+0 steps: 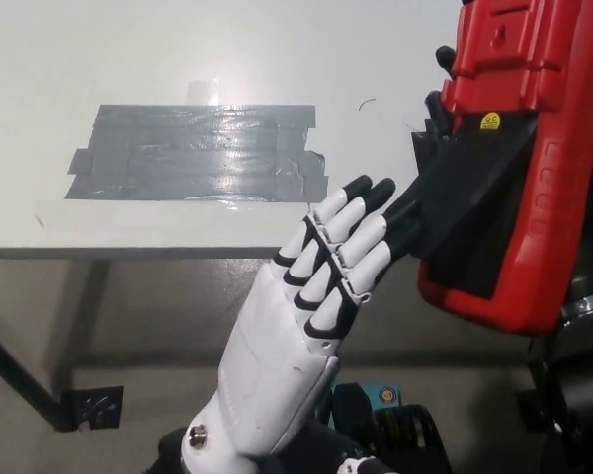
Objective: The robot first picks the multimeter with right hand and then unfolds the black stand on the back of it using left hand
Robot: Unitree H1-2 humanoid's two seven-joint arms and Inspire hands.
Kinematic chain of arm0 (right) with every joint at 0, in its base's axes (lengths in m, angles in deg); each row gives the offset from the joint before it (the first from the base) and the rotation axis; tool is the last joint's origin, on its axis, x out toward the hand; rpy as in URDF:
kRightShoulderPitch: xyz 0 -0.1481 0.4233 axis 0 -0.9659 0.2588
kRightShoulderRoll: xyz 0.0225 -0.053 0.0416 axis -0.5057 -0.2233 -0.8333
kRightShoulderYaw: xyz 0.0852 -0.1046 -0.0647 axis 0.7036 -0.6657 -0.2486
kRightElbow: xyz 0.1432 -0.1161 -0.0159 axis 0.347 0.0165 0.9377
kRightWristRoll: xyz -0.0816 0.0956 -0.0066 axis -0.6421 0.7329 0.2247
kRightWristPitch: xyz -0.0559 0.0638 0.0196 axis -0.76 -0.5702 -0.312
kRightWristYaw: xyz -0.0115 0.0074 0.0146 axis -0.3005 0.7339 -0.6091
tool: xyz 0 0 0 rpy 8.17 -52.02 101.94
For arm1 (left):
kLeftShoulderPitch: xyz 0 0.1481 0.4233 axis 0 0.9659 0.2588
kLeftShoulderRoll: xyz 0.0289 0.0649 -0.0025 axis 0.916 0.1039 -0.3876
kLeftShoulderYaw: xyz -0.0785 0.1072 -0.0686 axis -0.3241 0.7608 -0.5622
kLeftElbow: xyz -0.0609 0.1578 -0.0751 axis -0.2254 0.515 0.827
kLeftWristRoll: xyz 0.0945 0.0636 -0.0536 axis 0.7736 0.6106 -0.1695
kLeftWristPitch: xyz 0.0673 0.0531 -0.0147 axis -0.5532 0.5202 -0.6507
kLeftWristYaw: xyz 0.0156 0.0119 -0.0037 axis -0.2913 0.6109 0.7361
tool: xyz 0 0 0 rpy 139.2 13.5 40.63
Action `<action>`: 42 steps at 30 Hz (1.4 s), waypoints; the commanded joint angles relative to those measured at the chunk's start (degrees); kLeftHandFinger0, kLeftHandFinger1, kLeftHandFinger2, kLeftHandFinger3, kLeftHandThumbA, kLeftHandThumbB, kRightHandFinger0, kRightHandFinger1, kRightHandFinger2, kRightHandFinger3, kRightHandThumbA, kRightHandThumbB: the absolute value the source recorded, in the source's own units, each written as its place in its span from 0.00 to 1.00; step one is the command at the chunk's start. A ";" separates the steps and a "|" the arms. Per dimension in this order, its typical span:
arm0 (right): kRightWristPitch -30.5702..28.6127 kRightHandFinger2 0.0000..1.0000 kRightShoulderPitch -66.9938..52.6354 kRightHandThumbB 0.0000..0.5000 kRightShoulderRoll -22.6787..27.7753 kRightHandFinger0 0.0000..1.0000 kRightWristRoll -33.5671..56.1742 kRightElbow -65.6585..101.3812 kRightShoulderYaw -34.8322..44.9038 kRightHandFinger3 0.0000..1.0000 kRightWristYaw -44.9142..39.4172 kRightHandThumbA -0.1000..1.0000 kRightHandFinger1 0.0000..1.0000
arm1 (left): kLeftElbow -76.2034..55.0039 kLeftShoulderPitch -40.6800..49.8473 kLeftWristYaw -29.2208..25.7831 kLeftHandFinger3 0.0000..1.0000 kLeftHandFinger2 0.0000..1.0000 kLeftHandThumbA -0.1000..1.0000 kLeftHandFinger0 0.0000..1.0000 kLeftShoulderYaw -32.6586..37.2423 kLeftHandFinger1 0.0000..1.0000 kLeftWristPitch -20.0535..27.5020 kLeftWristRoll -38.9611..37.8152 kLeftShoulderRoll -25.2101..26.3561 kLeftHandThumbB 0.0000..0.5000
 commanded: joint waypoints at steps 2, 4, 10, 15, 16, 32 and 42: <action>-2.68 0.89 2.11 0.18 -1.42 0.00 1.07 3.16 -0.48 1.00 1.28 0.00 0.32 | 0.09 0.96 -2.41 1.00 0.76 1.00 1.00 3.25 0.73 2.64 -9.24 -0.03 0.59; -2.91 0.89 2.03 0.18 -1.63 0.00 1.02 3.03 -0.50 0.99 1.16 0.00 0.32 | -0.03 1.41 -2.41 1.00 0.43 1.00 1.00 3.14 0.46 2.64 -9.04 -0.04 0.60; -2.74 0.85 1.56 0.18 -2.26 0.00 0.43 3.90 -1.28 0.95 2.08 0.00 0.32 | -0.52 2.00 -2.10 1.00 0.00 1.00 0.86 4.01 0.00 2.64 -9.52 -1.29 0.64; -3.08 0.84 1.55 0.16 -2.28 0.00 1.52 3.52 -1.21 0.99 1.52 0.00 0.34 | -0.03 1.57 -3.46 1.00 0.01 1.00 0.84 5.53 0.00 2.64 -10.55 -0.08 0.63; -3.10 0.84 1.55 0.18 -2.35 0.00 1.49 3.56 -1.08 0.99 2.05 0.00 0.34 | 0.09 1.90 -3.22 1.00 0.00 1.00 0.85 5.32 0.00 2.64 -10.78 -0.45 0.62; -5.28 0.83 2.86 0.09 7.97 0.00 -17.09 -3.64 5.69 1.00 -0.59 0.00 0.42 | -0.05 11.66 -6.03 1.00 0.95 1.00 1.00 -2.37 0.94 2.64 -12.74 9.23 0.47; -12.99 0.80 12.47 0.27 24.23 0.00 -47.57 -25.71 -4.77 0.83 -6.28 0.00 0.35 | 6.70 20.10 -10.60 1.00 1.00 1.00 1.00 -12.88 1.00 2.64 -6.43 13.63 0.43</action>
